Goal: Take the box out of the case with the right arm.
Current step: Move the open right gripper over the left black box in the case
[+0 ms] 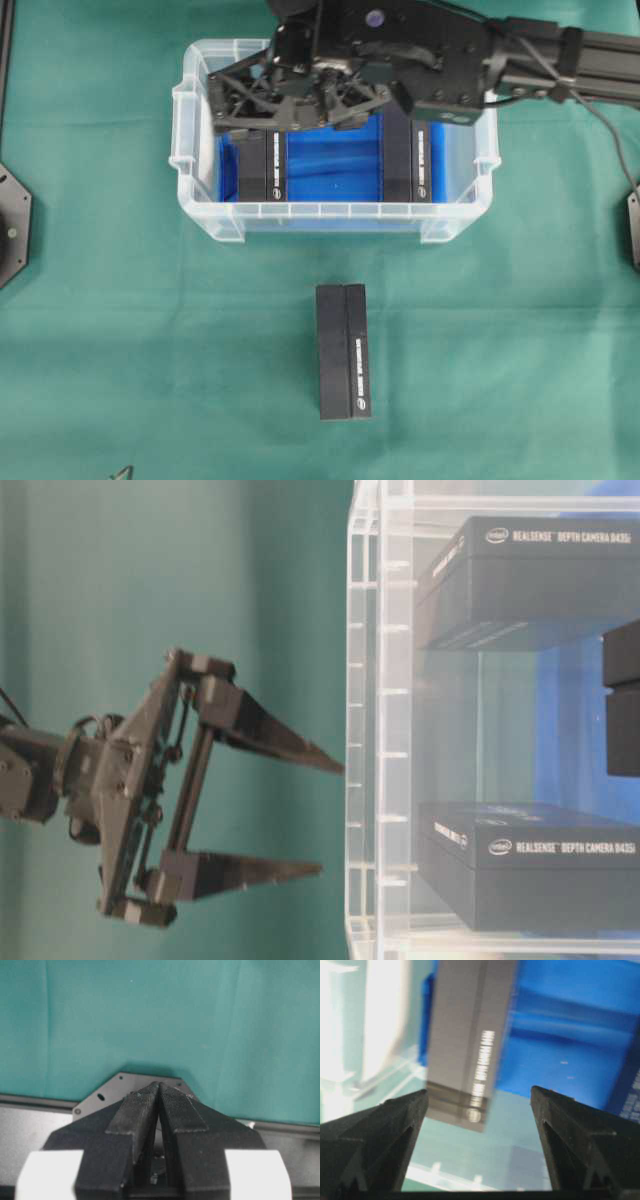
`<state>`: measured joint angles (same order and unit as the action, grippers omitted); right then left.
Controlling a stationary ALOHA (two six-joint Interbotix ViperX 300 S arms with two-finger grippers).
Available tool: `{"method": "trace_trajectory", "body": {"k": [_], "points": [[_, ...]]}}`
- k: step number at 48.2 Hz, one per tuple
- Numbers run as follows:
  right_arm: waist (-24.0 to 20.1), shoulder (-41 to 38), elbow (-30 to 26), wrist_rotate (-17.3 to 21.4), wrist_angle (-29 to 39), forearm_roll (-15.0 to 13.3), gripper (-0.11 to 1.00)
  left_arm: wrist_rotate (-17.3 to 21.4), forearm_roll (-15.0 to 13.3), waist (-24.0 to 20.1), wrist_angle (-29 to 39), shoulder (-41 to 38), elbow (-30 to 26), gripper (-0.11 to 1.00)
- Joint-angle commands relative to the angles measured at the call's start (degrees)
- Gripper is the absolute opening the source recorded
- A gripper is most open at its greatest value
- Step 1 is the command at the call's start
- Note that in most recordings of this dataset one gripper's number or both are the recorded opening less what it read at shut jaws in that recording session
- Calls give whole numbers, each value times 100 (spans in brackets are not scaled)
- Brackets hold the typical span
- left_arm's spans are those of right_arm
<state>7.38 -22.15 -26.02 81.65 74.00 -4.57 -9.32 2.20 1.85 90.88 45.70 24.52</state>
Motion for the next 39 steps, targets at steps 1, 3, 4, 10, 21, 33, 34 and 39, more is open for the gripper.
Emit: {"method": "trace_trajectory", "body": {"k": [1, 3, 4, 10, 21, 33, 34, 39], "points": [[-9, 53, -185, 9, -176, 53, 86, 0, 18, -9, -18, -18, -158, 0], [-9, 18, -185, 18, -255, 105, 86, 0, 9, -18, -18, -9, -158, 0], [-9, 0, -185, 18, -281, 123, 86, 0, 9, -18, -18, 0, -158, 0], [-9, -79, -185, 18, -431, 193, 86, 0, 9, -18, -18, 9, -158, 0], [-9, -141, -185, 44, -545, 185, 90, 0, 9, -18, -18, 9, -158, 0], [0, -141, -185, 167, -466, 105, 90, 0, 9, -9, -18, 9, -158, 0], [0, -141, -185, 167, -466, 97, 90, 0, 9, -18, -18, 9, -158, 0], [0, -141, -185, 167, -466, 97, 90, 0, 9, -18, -18, 9, -158, 0]]}}
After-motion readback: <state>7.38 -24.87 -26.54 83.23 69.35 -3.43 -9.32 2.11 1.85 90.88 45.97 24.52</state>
